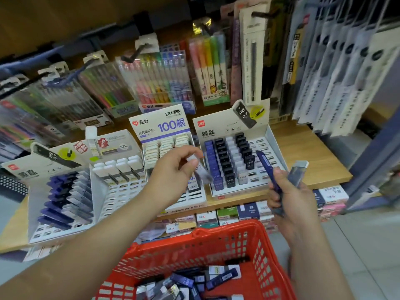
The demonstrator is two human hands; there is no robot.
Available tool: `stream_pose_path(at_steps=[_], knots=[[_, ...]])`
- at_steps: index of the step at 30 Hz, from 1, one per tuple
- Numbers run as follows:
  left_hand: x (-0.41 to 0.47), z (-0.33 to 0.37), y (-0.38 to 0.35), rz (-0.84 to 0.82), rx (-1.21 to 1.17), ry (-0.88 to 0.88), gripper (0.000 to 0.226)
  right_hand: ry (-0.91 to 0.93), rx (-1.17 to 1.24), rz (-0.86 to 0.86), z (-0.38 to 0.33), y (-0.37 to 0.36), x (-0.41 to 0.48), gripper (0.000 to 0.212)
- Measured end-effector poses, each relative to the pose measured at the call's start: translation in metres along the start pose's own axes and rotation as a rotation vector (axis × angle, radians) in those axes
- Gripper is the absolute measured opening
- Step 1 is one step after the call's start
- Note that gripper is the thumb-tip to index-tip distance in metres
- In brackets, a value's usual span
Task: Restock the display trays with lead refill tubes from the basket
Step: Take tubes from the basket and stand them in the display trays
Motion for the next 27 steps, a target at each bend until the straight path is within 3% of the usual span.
stream_pose_path(at_steps=[5, 13, 27], knots=[[0.010, 0.018, -0.036, 0.003, -0.041, -0.047, 0.022, -0.003, 0.065, 0.040, 0.007, 0.015, 0.001, 0.006], [0.070, 0.051, -0.050, 0.178, -0.011, -0.103, 0.014, 0.023, 0.015, 0.020, 0.002, 0.017, 0.006, 0.012], [0.131, 0.060, -0.093, 0.053, 0.479, -0.191, 0.016, -0.019, 0.020, 0.033, -0.003, 0.020, 0.013, 0.017]])
Point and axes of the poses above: each hand's wrist, its own x-axis towards the middle knuckle, its own y-axis out of the back of the hand, z = x × y, the point moved 8 cm from there along x, towards the middle knuckle, and after that the axes turned 4 degrees about -z, right-handed, at the moved point
